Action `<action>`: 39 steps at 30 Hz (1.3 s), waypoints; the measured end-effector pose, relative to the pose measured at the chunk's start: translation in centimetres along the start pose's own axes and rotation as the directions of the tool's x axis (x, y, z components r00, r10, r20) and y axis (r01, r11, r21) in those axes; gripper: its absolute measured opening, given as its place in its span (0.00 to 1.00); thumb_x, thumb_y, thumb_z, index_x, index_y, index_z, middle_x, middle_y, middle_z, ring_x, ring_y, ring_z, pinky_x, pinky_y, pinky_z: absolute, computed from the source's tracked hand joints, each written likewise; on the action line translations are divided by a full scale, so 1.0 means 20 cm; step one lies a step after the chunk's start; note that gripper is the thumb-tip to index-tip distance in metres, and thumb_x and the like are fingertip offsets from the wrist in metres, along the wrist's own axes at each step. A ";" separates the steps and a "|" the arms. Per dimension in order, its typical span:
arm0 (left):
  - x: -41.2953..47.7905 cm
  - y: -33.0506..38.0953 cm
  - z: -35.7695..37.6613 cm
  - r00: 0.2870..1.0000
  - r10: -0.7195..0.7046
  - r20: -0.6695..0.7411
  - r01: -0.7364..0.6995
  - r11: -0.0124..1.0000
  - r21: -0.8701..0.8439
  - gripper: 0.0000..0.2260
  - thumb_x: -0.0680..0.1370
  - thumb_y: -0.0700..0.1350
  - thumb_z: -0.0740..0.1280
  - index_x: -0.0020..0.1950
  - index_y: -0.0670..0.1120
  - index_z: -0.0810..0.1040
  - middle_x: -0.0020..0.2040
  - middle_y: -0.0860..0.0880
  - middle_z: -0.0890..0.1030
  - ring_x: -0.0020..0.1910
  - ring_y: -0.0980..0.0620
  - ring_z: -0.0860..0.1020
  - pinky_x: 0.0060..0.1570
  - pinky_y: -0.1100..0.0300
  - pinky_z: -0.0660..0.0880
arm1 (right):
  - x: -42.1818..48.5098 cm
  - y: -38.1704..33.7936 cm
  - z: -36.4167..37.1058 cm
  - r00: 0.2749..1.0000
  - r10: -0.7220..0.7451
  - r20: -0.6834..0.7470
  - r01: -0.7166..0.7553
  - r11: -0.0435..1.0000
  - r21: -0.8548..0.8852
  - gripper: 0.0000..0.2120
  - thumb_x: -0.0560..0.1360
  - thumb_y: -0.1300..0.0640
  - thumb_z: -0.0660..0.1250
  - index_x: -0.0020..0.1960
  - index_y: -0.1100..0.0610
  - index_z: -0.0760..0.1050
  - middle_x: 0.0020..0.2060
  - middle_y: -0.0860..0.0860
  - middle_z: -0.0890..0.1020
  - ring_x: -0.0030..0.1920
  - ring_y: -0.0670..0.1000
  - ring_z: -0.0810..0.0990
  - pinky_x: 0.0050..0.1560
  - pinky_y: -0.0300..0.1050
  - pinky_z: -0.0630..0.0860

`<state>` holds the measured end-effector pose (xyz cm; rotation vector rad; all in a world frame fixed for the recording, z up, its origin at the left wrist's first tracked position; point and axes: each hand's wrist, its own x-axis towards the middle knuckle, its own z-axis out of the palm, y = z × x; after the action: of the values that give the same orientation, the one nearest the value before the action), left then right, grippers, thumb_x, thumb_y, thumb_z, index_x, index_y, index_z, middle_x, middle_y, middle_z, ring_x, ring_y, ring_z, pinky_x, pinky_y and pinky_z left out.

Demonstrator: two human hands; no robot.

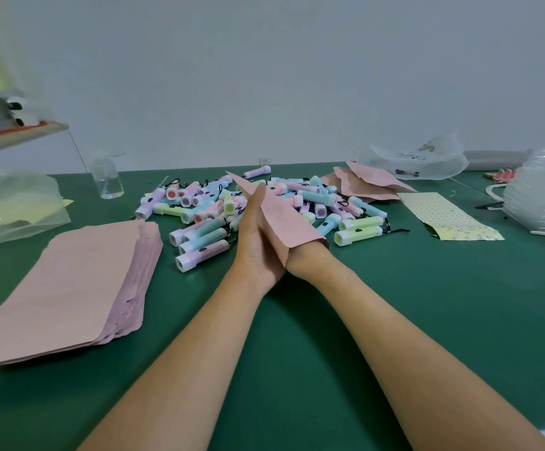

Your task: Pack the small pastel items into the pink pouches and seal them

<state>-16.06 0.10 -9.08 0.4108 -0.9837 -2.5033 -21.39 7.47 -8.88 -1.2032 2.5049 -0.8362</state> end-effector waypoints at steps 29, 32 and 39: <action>0.03 -0.01 -0.06 0.986 0.042 0.163 -0.034 0.998 -0.055 0.25 0.61 0.57 0.84 0.53 0.47 0.89 0.52 0.42 0.84 0.56 0.39 0.81 0.69 0.34 0.74 | 0.02 0.00 0.02 0.996 -0.074 0.040 0.079 0.988 -0.136 0.26 0.86 0.55 0.55 0.83 0.55 0.54 0.79 0.57 0.61 0.80 0.56 0.55 0.80 0.49 0.52; 0.03 0.00 -0.06 0.999 0.037 -0.025 -0.037 0.999 -0.010 0.20 0.69 0.52 0.78 0.57 0.45 0.85 0.50 0.44 0.86 0.47 0.43 0.86 0.53 0.43 0.83 | 0.01 -0.04 0.00 0.985 -0.167 0.040 0.171 0.969 -0.177 0.22 0.86 0.60 0.55 0.79 0.57 0.63 0.75 0.56 0.69 0.76 0.55 0.63 0.76 0.44 0.58; 0.07 0.15 -0.15 0.982 0.134 -0.134 -0.160 0.966 -0.204 0.08 0.75 0.47 0.70 0.50 0.45 0.80 0.42 0.46 0.82 0.39 0.44 0.83 0.48 0.52 0.83 | -0.09 -0.06 -0.07 0.865 -0.498 0.056 0.501 0.855 -0.131 0.23 0.76 0.71 0.58 0.66 0.55 0.78 0.60 0.48 0.81 0.60 0.47 0.77 0.62 0.46 0.74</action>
<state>-15.30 -4.32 -9.35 0.3992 -0.6641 -2.3878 -20.05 8.89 -7.08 -1.9542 2.2881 -0.7499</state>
